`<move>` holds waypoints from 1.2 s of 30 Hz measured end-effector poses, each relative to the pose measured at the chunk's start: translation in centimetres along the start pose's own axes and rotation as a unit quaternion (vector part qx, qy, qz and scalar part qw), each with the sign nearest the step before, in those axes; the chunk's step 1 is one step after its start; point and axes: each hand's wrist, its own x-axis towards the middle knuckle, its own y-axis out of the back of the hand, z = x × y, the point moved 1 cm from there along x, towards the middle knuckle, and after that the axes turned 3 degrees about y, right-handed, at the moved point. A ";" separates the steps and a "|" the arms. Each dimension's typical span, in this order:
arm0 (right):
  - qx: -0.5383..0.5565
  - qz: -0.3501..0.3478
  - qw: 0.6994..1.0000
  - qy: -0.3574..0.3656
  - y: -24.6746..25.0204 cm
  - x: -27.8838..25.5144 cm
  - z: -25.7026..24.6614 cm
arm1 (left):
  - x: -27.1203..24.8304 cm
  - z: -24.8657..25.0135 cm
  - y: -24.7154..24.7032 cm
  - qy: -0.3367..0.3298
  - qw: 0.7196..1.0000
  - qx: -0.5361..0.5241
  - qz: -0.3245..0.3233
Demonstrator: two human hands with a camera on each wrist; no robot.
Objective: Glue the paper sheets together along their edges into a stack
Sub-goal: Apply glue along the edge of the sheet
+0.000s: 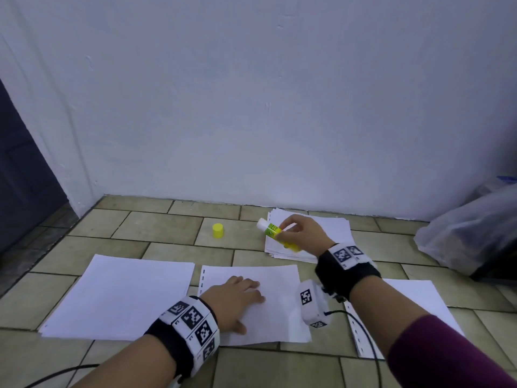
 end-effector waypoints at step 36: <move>-0.307 -0.155 0.937 0.064 1.8 -10.5 1.0 | 1.1 1.9 0.8 0.050 0.996 0.065 -0.043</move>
